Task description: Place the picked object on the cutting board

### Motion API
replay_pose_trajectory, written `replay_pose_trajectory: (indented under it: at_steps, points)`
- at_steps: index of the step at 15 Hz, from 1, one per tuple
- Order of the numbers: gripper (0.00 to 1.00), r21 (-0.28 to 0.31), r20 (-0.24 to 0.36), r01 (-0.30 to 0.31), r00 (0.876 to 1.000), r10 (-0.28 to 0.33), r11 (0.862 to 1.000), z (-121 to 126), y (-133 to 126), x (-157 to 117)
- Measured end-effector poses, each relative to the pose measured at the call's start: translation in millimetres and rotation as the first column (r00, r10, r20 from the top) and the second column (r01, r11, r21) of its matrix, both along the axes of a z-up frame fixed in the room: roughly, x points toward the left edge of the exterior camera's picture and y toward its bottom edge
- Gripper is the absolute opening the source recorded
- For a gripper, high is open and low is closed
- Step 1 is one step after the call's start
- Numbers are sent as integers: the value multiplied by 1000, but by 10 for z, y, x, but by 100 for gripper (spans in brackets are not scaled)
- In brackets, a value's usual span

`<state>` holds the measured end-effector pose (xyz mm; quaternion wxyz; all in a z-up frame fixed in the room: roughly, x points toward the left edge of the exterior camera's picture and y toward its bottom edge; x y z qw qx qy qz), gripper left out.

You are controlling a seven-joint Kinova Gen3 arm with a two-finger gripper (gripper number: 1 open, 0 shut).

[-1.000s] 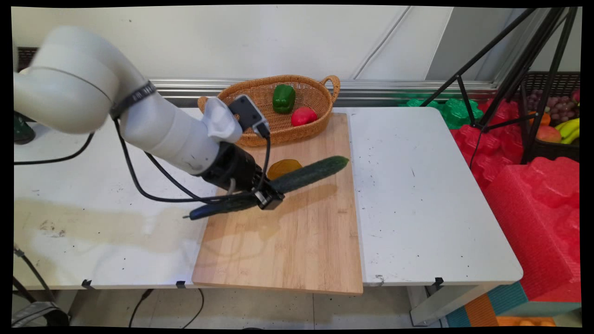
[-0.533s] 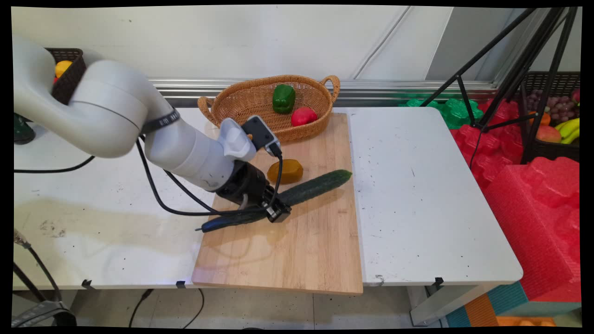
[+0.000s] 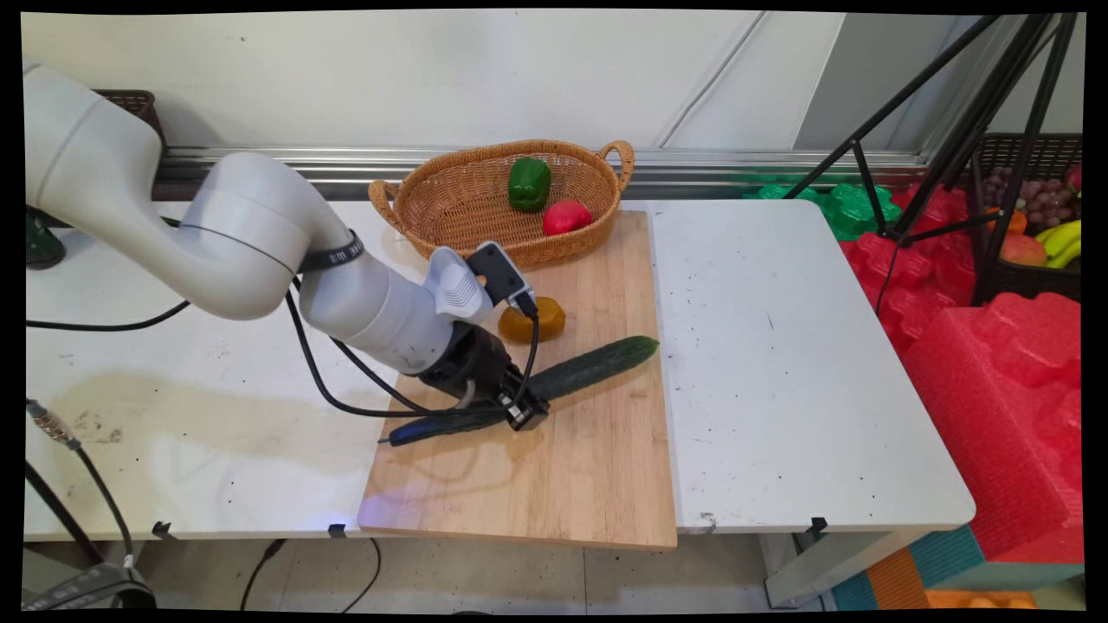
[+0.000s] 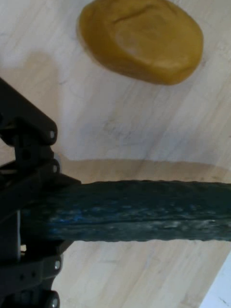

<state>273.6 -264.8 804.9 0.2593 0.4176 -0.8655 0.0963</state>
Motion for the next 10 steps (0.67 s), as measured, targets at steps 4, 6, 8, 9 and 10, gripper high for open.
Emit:
replay_pose_trajectory:
  at_steps: [4,6,8,9,10]
  points:
    - [0,7,5,12,1000,-12,1000,-112,-22,-10]
    - [100,7,7,17,1000,-17,1000,-142,-31,-11]
    - [100,6,9,22,1000,-22,1000,-171,-42,-7]
    - [100,5,9,26,1000,-26,1000,-179,-46,-6]
    - [100,4,10,29,1000,-29,1000,-182,-47,-4]
